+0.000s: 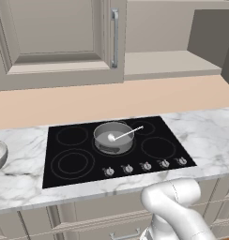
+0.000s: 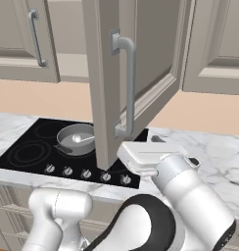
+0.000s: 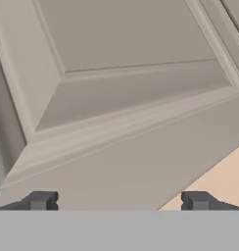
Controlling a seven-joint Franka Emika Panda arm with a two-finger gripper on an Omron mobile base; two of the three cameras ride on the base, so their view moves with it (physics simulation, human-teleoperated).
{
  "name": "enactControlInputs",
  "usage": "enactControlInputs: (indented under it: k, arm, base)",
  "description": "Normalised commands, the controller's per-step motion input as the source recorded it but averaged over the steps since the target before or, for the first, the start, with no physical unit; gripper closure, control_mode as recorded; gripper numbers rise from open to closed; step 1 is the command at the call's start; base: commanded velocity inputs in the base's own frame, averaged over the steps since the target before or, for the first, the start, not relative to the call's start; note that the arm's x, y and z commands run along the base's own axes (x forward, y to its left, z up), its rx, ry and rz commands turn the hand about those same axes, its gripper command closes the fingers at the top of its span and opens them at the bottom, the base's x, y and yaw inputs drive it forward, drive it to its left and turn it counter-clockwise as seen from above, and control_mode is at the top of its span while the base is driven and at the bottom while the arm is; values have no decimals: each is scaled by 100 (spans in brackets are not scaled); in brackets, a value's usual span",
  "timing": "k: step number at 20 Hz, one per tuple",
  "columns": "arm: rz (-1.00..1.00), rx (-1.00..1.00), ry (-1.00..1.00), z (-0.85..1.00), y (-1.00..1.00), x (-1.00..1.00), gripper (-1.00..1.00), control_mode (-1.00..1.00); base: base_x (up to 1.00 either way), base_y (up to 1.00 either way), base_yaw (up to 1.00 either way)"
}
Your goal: Open the cabinet and move the ladle to the pot. Then close the cabinet.
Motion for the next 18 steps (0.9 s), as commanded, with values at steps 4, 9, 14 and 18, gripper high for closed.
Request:
enactControlInputs:
  k: [4,9,14,18]
  arm:
    - [12,8,-5,0,8,18,-100,-100]
    - [12,5,-6,0,41,4,-100,-100]
    - [10,1,-10,0,73,0,-100,-100]
    - [2,0,-14,4,83,3,-100,-100]
  base:
    - [0,0,0]
    - [0,0,0]
    - [0,0,0]
    - [0,0,0]
